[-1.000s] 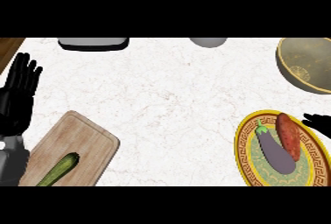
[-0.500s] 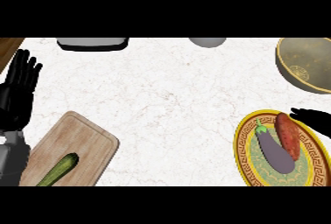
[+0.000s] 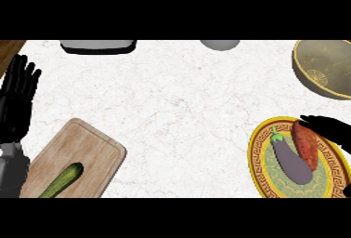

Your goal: Pick the sweet potato from the plate and place it in the bowl

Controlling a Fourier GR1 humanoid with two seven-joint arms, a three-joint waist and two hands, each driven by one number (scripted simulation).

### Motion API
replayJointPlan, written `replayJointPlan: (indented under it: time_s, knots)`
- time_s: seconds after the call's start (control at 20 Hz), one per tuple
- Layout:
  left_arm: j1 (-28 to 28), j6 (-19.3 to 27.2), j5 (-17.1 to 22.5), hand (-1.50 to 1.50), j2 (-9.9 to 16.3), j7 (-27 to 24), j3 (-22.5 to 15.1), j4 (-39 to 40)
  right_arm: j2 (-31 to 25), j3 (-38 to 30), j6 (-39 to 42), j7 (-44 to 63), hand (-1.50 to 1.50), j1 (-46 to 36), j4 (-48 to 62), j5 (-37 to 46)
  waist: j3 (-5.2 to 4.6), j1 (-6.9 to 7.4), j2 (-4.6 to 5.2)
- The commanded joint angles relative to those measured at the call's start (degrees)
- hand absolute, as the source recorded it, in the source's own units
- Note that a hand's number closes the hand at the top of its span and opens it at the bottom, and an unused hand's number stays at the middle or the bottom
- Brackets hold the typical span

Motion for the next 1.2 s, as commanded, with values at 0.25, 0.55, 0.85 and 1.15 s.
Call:
replayJointPlan:
  time_s: [0.25, 0.55, 0.85, 1.15]
  knots:
    - [-2.0, -2.2, 0.3, 0.00, 0.5, 3.0, 1.6, -0.2, 6.5, 3.0, -0.7, 1.3, -1.50, -8.2, 9.0, 7.7, 0.01, 0.28, 0.08]
    - [-1.1, 0.0, -2.7, 0.00, -2.3, 2.6, 0.5, -2.2, 7.8, 1.1, -1.9, -0.7, -1.50, -6.3, 11.8, 10.3, 0.01, 0.05, 0.01]
    - [0.2, -3.5, -1.0, 0.00, -0.9, 1.7, 3.1, -1.8, 8.5, 0.2, -4.2, -1.0, -1.50, -7.5, 16.4, 13.8, 0.00, 0.06, 0.01]
    - [0.2, -2.4, -1.9, 0.00, -2.2, 2.7, 2.1, -3.1, 11.2, -0.7, -11.3, -6.1, 1.50, -13.5, 22.9, 13.8, 0.02, 0.38, 0.06]
